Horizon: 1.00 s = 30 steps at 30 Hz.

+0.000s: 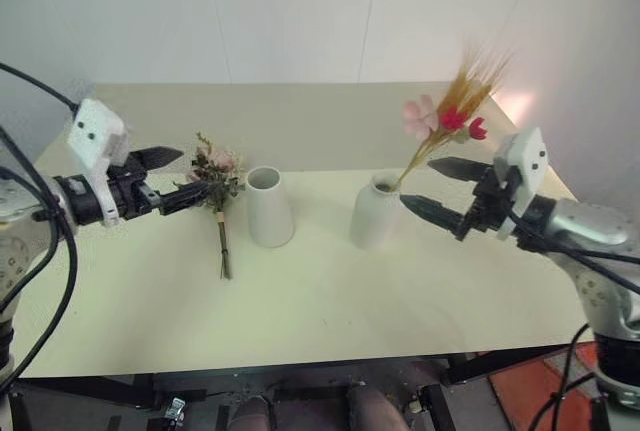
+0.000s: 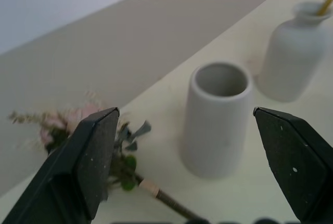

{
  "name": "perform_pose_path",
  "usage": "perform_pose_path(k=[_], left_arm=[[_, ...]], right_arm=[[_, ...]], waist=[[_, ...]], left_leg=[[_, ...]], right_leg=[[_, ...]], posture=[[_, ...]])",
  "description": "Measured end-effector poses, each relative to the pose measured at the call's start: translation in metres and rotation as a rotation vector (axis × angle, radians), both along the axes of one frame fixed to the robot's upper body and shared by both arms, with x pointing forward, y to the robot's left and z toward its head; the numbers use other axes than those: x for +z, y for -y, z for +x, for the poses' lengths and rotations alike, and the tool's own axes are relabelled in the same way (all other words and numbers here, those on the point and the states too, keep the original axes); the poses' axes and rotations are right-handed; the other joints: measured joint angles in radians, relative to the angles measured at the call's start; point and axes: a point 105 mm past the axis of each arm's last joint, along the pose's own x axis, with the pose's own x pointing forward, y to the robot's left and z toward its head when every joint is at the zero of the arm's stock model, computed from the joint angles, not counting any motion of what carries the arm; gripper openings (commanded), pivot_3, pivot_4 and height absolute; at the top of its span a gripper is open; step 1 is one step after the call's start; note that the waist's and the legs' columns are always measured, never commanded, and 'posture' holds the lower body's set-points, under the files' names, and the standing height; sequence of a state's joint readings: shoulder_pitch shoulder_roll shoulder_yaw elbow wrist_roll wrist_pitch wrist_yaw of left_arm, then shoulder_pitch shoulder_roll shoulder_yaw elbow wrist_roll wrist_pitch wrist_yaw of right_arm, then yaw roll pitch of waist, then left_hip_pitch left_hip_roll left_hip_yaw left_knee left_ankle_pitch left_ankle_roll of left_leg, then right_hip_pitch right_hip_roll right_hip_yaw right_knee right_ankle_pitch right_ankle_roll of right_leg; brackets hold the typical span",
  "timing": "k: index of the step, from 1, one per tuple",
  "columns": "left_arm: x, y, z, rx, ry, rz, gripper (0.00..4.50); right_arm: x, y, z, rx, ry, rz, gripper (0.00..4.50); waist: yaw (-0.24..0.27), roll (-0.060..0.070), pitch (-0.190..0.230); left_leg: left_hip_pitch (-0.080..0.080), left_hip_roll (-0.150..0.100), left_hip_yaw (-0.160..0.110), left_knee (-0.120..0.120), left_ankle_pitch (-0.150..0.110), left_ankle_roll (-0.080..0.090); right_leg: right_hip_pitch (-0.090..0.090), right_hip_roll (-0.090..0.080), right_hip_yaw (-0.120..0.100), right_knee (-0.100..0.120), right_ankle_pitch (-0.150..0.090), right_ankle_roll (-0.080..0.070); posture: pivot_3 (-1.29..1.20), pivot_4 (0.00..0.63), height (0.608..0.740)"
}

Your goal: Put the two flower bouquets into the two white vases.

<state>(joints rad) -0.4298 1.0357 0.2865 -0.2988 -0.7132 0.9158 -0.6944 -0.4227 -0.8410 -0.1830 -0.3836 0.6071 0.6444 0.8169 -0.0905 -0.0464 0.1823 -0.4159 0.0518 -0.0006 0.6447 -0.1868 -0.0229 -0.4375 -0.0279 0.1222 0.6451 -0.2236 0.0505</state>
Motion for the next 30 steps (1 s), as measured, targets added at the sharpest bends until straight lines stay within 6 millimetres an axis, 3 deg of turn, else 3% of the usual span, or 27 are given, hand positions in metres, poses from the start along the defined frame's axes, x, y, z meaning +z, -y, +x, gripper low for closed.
perform_pose_path(k=[3,8,16,20,26,30], left_arm=[[-0.014,0.000,0.009,0.074,-0.092,0.046,4.50],[-0.032,-0.001,0.033,0.212,-0.221,0.095,4.50],[-0.100,0.000,0.075,0.378,-0.395,0.180,4.50],[-0.110,0.005,0.092,0.406,-0.378,0.195,3.63],[-0.113,0.006,0.104,0.418,-0.339,0.194,1.68],[-0.109,-0.005,0.103,0.462,-0.330,0.177,0.42]], right_arm=[[0.000,0.004,-0.009,0.068,-0.035,-0.085,4.47],[0.006,0.003,-0.020,0.184,-0.068,-0.055,4.47],[0.014,0.007,-0.025,0.180,-0.037,-0.049,4.47],[0.014,0.006,-0.033,0.193,-0.030,-0.044,4.50],[0.014,0.009,-0.042,0.189,-0.022,-0.033,4.50],[0.014,0.010,-0.045,0.181,-0.013,-0.036,4.50]], waist=[[0.005,0.000,0.000],[0.014,0.000,0.000],[0.029,-0.001,0.000],[0.036,-0.001,0.000],[0.038,-0.001,0.000],[0.037,-0.001,0.000]], left_leg=[[0.000,0.000,0.000,0.000,0.000,0.000],[0.001,-0.001,0.000,0.000,0.000,0.000],[-0.001,-0.001,0.000,0.000,0.000,0.000],[-0.001,-0.001,0.000,0.001,0.000,0.000],[0.000,-0.001,0.000,0.001,0.000,0.000],[0.000,-0.001,0.000,0.001,0.000,0.000]], right_leg=[[0.000,0.000,0.000,0.000,0.000,0.000],[0.000,0.000,0.000,0.000,0.000,0.000],[-0.001,0.000,0.000,0.000,0.000,0.000],[0.000,0.000,0.000,0.001,0.000,0.000],[0.000,0.000,0.001,0.001,0.000,0.000],[0.000,0.000,0.001,0.001,0.000,0.000]], posture=[[0.00,0.150,0.740],[0.00,0.150,0.740],[0.00,0.150,0.740],[0.00,0.150,0.740],[0.00,0.150,0.740],[0.00,0.150,0.740]])
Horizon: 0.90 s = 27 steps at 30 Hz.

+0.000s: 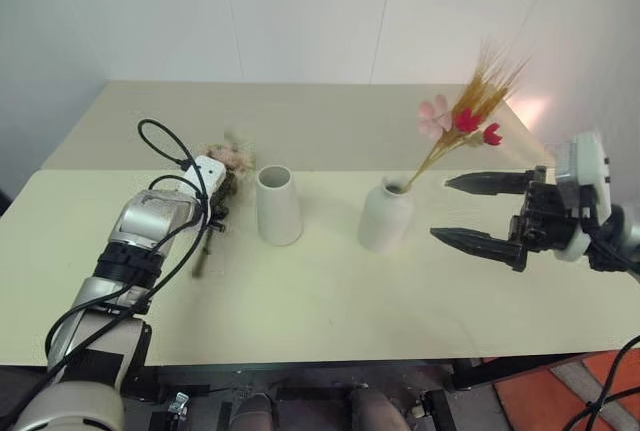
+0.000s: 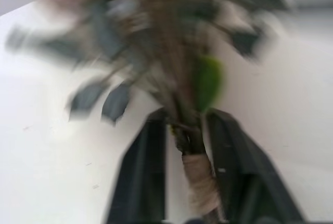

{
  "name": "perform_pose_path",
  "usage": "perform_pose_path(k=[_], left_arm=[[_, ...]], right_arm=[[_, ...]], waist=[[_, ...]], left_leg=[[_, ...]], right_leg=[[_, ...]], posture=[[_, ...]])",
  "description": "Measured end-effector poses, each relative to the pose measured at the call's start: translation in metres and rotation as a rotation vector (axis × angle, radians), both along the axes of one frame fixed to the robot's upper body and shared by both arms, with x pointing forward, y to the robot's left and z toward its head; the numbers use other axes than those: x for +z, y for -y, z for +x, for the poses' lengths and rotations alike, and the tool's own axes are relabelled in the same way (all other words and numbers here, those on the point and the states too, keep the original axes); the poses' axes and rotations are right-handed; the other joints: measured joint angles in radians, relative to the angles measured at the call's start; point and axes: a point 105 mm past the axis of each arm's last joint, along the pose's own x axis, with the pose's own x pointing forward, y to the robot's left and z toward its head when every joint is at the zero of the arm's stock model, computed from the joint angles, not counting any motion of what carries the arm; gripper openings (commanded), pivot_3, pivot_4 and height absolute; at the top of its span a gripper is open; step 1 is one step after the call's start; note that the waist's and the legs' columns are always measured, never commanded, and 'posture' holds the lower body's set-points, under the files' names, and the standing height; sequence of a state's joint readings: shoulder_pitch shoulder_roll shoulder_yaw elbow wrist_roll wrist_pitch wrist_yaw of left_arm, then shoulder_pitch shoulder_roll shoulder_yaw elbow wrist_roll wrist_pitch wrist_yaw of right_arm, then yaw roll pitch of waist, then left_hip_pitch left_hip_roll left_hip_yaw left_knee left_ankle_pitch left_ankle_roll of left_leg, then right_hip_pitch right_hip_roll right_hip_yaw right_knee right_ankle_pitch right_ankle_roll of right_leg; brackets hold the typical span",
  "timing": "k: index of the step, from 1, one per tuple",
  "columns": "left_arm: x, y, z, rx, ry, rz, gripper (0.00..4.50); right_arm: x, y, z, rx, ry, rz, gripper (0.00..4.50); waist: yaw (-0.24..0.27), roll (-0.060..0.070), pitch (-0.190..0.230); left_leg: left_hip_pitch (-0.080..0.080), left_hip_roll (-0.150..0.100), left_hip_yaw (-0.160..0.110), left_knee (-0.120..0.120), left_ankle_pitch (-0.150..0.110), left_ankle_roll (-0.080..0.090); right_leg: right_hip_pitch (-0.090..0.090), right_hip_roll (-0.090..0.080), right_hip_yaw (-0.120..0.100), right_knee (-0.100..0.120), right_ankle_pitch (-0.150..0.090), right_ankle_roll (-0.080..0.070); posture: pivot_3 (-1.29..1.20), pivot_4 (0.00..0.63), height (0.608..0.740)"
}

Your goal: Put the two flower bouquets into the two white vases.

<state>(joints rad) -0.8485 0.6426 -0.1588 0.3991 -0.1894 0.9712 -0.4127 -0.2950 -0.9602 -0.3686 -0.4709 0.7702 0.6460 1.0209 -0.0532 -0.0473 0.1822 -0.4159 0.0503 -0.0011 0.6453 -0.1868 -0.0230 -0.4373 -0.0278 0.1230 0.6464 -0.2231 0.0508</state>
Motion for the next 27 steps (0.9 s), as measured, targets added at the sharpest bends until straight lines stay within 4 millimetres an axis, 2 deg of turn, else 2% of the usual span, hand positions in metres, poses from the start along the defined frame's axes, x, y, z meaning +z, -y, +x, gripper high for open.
perform_pose_path(k=[1,5,9,12,15,18,20,23,27], left_arm=[[0.001,-0.004,-0.001,0.015,0.000,-0.008,0.14],[0.011,-0.023,-0.011,0.083,0.037,-0.047,0.12],[0.036,-0.035,-0.022,0.111,0.173,-0.113,0.12],[0.070,-0.036,-0.031,0.086,0.359,-0.238,0.12],[0.127,-0.035,-0.047,0.018,0.611,-0.356,0.12],[0.182,-0.025,-0.063,-0.083,0.789,-0.471,0.12],[0.207,-0.015,-0.072,-0.156,0.870,-0.523,0.12],[0.231,0.008,-0.077,-0.281,0.929,-0.649,0.12],[0.250,0.040,-0.077,-0.437,0.991,-0.789,0.12]], right_arm=[[-0.001,0.000,0.000,0.000,-0.002,-0.001,4.50],[-0.003,0.000,-0.002,0.003,-0.008,-0.006,4.50],[-0.006,-0.001,-0.002,0.002,-0.005,-0.015,4.50],[-0.008,-0.001,-0.001,0.000,-0.003,-0.014,4.50],[-0.009,-0.002,-0.001,0.005,-0.004,-0.007,4.50],[-0.011,-0.004,-0.001,0.013,-0.012,-0.004,4.50],[-0.013,-0.006,-0.001,0.023,-0.016,0.001,4.50],[-0.013,-0.007,0.000,0.025,-0.007,0.010,4.50],[-0.011,-0.010,0.001,0.022,0.008,0.021,4.50]], waist=[[0.000,0.000,0.000],[0.000,0.000,0.000],[0.003,0.000,0.000],[0.008,0.000,0.000],[0.009,-0.001,0.000],[0.014,-0.001,0.000],[0.013,-0.001,0.000],[0.013,-0.001,0.000],[0.011,-0.001,0.000]], left_leg=[[0.000,0.000,0.000,0.000,0.000,0.000],[-0.001,0.000,0.000,0.000,0.000,0.000],[0.000,0.000,0.000,0.000,0.000,0.000],[-0.001,0.000,0.000,0.000,0.000,0.000],[-0.001,0.000,0.000,0.001,0.000,0.000],[0.000,0.000,-0.001,0.002,0.000,0.000],[0.002,0.000,0.000,0.002,0.000,0.000],[0.003,0.000,-0.001,0.002,0.000,0.000],[0.007,0.000,-0.001,0.002,0.000,0.000]], right_leg=[[0.000,0.000,0.000,0.000,0.000,0.000],[0.000,0.000,0.000,0.000,0.000,0.000],[0.000,0.000,0.000,0.000,0.000,0.000],[0.000,0.000,-0.001,0.000,0.000,0.000],[0.000,-0.001,-0.001,0.000,0.000,0.000],[0.002,-0.001,-0.002,0.000,0.000,0.001],[0.004,-0.001,-0.002,-0.001,0.000,0.001],[0.007,-0.001,-0.002,-0.001,0.000,0.001],[0.011,-0.001,-0.002,-0.004,0.000,0.001]], posture=[[0.00,0.150,0.740],[0.00,0.150,0.740],[0.00,0.150,0.740],[0.00,0.150,0.740],[0.00,0.150,0.740],[0.00,0.150,0.740],[0.00,0.150,0.740],[0.00,0.150,0.740],[0.00,0.150,0.740]])
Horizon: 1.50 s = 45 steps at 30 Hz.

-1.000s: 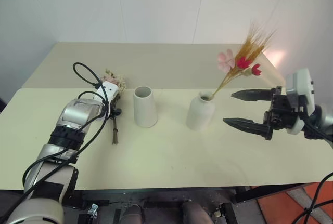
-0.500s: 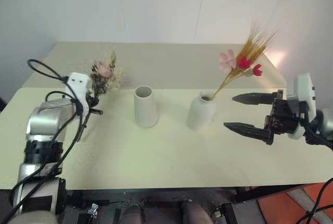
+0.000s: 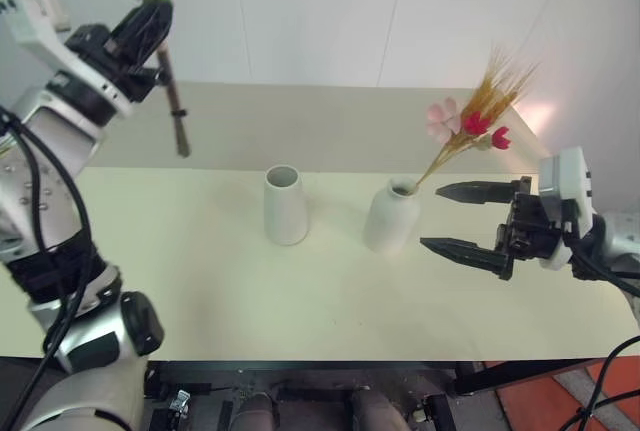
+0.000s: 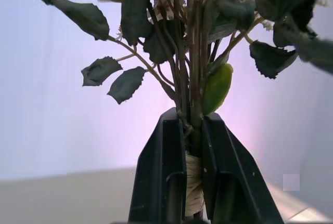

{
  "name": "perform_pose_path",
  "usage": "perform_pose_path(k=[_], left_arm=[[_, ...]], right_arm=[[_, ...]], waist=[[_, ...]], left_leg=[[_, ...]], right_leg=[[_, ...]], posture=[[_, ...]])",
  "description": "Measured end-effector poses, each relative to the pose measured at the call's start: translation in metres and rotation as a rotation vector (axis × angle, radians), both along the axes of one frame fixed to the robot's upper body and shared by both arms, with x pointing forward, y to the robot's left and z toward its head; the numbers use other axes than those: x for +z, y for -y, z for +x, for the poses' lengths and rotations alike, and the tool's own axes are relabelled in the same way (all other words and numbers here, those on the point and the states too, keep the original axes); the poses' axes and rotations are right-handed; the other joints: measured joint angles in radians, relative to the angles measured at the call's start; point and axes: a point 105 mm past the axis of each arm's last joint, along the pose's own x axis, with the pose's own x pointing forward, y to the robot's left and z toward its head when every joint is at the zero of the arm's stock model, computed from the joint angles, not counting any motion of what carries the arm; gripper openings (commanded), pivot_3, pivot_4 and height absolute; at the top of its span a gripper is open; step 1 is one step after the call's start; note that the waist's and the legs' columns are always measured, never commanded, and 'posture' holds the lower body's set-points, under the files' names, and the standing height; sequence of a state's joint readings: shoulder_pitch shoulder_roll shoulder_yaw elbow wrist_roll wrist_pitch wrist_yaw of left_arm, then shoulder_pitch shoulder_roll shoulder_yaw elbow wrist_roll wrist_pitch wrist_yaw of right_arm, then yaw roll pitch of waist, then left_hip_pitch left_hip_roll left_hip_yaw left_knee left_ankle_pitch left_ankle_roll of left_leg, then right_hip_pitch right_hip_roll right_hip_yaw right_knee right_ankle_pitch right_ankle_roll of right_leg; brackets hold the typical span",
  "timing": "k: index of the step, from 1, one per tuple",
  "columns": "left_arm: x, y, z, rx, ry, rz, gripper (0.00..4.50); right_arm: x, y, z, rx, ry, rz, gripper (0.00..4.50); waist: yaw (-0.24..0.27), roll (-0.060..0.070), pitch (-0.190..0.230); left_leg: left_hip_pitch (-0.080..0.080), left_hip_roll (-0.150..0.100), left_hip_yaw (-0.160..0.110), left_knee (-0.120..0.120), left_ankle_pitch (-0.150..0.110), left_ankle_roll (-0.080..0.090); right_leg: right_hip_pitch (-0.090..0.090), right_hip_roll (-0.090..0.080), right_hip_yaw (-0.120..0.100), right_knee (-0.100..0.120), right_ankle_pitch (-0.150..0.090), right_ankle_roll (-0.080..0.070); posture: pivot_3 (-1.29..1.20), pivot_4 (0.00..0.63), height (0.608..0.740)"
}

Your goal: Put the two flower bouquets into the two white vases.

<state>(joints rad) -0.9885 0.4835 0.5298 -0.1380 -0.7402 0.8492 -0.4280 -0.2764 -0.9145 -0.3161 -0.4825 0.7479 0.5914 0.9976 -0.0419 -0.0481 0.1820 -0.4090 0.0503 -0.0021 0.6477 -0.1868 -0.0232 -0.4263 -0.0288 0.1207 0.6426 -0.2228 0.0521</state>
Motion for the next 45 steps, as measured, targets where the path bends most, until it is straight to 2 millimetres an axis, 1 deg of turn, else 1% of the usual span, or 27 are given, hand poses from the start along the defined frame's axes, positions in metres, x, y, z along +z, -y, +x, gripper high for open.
perform_pose_path(k=[2,6,9,13,15,18,23,30,36,40,45], left_arm=[[0.000,0.014,0.004,-0.061,0.015,-0.011,0.12],[-0.012,0.045,0.017,-0.164,0.012,0.000,0.12],[-0.021,0.056,0.022,-0.189,0.022,0.025,0.12],[-0.044,0.062,0.032,-0.206,-0.010,0.051,0.12],[-0.053,0.066,0.035,-0.214,-0.027,0.069,0.12],[-0.057,0.068,0.035,-0.223,-0.017,0.082,0.12],[-0.076,0.068,0.043,-0.199,-0.054,0.097,0.12],[-0.087,0.076,0.047,-0.198,-0.056,0.107,0.12],[-0.088,0.081,0.046,-0.218,-0.049,0.121,0.12],[-0.081,0.080,0.042,-0.255,-0.035,0.154,0.12],[-0.067,0.074,0.028,-0.300,-0.002,0.187,0.12]], right_arm=[[0.000,0.000,0.001,-0.005,0.001,0.002,4.50],[0.001,-0.001,0.000,-0.008,0.009,0.002,4.50],[0.001,-0.003,-0.002,-0.003,0.014,-0.002,4.50],[0.001,-0.002,-0.003,-0.018,0.020,0.003,4.50],[0.002,-0.002,-0.005,-0.017,0.024,0.003,4.50],[0.002,-0.003,-0.007,-0.019,0.028,0.001,4.50],[0.002,0.000,-0.007,-0.036,0.025,0.001,4.50],[0.001,0.000,-0.009,-0.037,0.023,-0.002,4.50],[0.003,0.000,-0.010,-0.035,0.024,0.007,4.50],[0.003,0.000,-0.010,-0.040,0.025,0.011,4.50],[0.000,0.000,-0.011,-0.048,0.017,0.010,4.50]], waist=[[-0.001,0.000,0.000],[-0.003,0.000,0.000],[-0.006,0.000,0.000],[-0.004,0.000,0.000],[-0.003,0.000,0.000],[-0.003,0.000,0.000],[-0.002,0.000,0.000],[-0.001,0.000,0.000],[-0.001,0.000,0.000],[-0.003,0.000,0.000],[-0.004,0.000,0.000]], left_leg=[[0.001,0.000,0.000,0.000,0.000,0.000],[0.001,0.000,0.000,0.000,0.000,0.000],[0.002,0.000,0.000,-0.001,0.000,0.000],[0.002,0.000,0.000,0.000,0.000,0.000],[0.001,0.000,0.000,0.000,0.000,0.000],[0.001,0.000,0.000,-0.001,0.000,0.000],[0.001,0.000,0.000,0.000,0.000,0.000],[0.001,0.000,0.000,0.000,0.000,0.000],[0.001,0.000,0.000,0.000,0.000,0.000],[0.001,0.000,0.000,-0.001,0.000,0.000],[0.001,0.000,0.000,-0.001,0.000,0.000]], right_leg=[[0.001,0.000,0.000,0.000,0.000,0.000],[0.001,0.000,0.000,0.000,0.000,0.000],[0.001,0.000,0.001,0.000,0.000,0.000],[0.001,0.000,0.001,0.000,0.000,0.000],[0.001,0.000,0.001,-0.001,0.000,0.000],[0.001,0.000,0.001,-0.001,0.000,0.000],[0.002,0.000,0.001,-0.001,0.000,0.001],[0.002,0.000,0.001,-0.001,0.000,0.001],[0.002,0.000,0.001,-0.001,0.000,0.001],[0.002,0.000,0.001,-0.001,0.000,0.001],[0.001,0.000,0.001,-0.001,0.000,0.001]], posture=[[0.00,0.150,0.740],[0.00,0.150,0.740],[0.00,0.150,0.740],[0.00,0.150,0.740],[0.00,0.150,0.740],[0.00,0.150,0.740],[0.00,0.150,0.740],[0.00,0.150,0.740],[0.00,0.150,0.740],[0.00,0.150,0.740],[0.00,0.150,0.740]])
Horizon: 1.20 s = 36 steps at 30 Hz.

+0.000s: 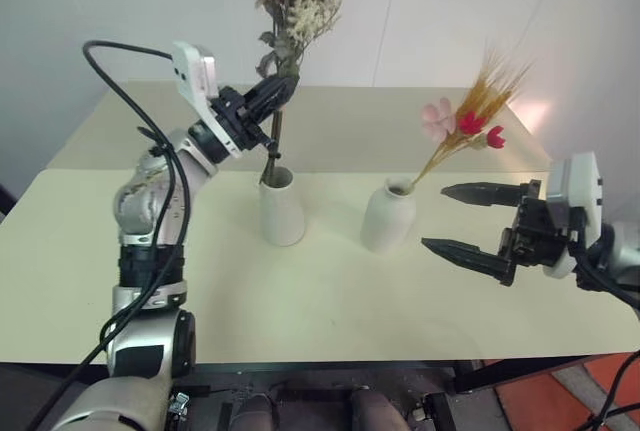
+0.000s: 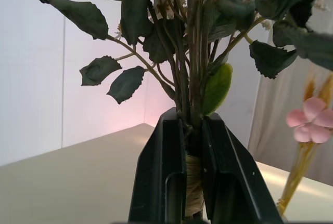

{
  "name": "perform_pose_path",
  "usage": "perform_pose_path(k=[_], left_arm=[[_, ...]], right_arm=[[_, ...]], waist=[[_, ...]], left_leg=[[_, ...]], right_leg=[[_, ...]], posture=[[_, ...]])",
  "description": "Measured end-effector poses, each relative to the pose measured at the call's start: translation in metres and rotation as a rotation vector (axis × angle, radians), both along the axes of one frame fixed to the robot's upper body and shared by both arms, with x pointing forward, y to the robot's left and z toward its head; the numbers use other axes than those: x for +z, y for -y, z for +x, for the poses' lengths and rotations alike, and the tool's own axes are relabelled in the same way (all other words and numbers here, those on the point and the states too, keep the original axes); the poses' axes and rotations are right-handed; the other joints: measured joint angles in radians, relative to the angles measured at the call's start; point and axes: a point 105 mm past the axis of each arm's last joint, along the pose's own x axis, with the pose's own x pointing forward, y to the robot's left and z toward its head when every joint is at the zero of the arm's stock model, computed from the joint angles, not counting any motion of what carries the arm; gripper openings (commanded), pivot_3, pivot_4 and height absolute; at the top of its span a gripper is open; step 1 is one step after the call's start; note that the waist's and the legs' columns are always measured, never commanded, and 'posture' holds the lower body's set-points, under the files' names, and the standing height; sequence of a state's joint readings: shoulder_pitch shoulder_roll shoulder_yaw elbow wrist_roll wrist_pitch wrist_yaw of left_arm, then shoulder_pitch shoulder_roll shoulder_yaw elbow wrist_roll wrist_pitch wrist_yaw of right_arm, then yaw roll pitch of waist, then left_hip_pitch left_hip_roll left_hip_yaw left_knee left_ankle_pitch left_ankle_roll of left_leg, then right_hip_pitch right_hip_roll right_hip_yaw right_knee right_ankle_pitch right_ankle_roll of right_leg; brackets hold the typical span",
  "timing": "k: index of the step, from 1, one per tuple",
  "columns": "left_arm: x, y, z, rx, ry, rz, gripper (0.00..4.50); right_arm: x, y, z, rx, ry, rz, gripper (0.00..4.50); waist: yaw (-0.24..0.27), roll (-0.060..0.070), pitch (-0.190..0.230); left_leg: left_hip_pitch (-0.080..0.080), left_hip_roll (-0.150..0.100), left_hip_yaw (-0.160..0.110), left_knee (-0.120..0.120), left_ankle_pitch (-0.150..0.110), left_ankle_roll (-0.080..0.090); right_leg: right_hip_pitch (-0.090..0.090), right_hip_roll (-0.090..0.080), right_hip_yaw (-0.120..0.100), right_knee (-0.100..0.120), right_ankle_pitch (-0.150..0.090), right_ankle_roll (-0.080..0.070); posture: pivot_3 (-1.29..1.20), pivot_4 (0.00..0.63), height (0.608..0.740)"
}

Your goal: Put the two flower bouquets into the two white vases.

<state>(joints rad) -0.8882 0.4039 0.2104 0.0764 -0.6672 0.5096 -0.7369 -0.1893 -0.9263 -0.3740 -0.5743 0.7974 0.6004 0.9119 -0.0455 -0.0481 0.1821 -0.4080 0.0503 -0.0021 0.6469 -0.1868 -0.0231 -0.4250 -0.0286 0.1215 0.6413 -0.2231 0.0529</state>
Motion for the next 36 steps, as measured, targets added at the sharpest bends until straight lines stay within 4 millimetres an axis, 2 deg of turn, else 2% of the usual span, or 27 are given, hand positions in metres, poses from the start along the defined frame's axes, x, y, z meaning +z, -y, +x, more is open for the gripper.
perform_pose_path(k=[7,14,19,23,28,32,33,36], left_arm=[[0.005,0.003,-0.003,-0.014,0.011,-0.014,0.12],[-0.010,0.018,0.018,0.008,-0.024,-0.042,0.12],[-0.011,0.020,0.021,0.014,-0.015,-0.036,0.12],[-0.017,0.018,0.023,0.022,-0.023,-0.009,1.38],[-0.043,0.012,0.023,0.044,-0.078,0.026,2.98],[-0.058,-0.001,0.012,0.075,-0.105,0.075,4.28],[-0.062,-0.005,0.008,0.080,-0.115,0.088,4.49],[-0.065,-0.014,-0.005,0.088,-0.124,0.098,4.49]], right_arm=[[0.000,-0.001,0.000,0.002,0.002,0.003,4.50],[0.000,-0.001,-0.001,0.004,0.002,0.002,4.50],[-0.002,0.000,-0.002,0.000,-0.006,0.003,4.50],[-0.002,-0.001,-0.004,0.003,-0.002,0.000,4.50],[-0.002,0.000,-0.004,0.001,-0.001,0.000,4.50],[-0.002,0.000,-0.005,0.002,-0.005,-0.003,4.50],[-0.003,0.001,-0.005,0.000,-0.007,-0.005,4.50],[-0.003,0.002,-0.005,0.003,-0.011,-0.009,4.50]], waist=[[0.002,0.000,0.000],[0.001,0.000,0.000],[0.000,0.000,0.000],[0.000,0.000,0.000],[0.000,0.000,0.000],[-0.002,0.000,0.000],[-0.001,0.000,0.000],[0.000,0.000,0.000]], left_leg=[[0.000,0.000,0.000,0.000,0.000,0.000],[0.000,0.000,0.000,0.000,0.000,0.000],[0.000,0.000,0.000,0.000,0.000,0.000],[0.000,0.000,0.000,0.000,0.000,0.000],[0.000,0.000,0.000,0.000,0.000,0.000],[0.000,0.000,0.000,-0.001,0.000,0.000],[0.000,0.000,0.000,0.000,0.000,0.000],[0.000,0.000,0.000,0.000,0.000,0.000]], right_leg=[[0.001,0.000,0.000,-0.001,0.000,0.000],[0.000,0.000,0.000,-0.001,0.000,0.000],[0.000,0.000,0.000,-0.001,0.000,0.000],[0.000,0.000,0.000,-0.001,0.000,0.000],[0.000,0.000,0.000,-0.001,0.000,0.000],[0.000,0.000,0.000,0.000,0.000,0.000],[0.000,0.000,0.000,0.000,0.000,0.000],[0.000,0.000,0.000,0.000,0.000,0.000]], posture=[[0.00,0.150,0.740],[0.00,0.150,0.740],[0.00,0.150,0.740],[0.00,0.150,0.740],[0.00,0.150,0.740],[0.00,0.150,0.740],[0.00,0.150,0.740],[0.00,0.150,0.740]])
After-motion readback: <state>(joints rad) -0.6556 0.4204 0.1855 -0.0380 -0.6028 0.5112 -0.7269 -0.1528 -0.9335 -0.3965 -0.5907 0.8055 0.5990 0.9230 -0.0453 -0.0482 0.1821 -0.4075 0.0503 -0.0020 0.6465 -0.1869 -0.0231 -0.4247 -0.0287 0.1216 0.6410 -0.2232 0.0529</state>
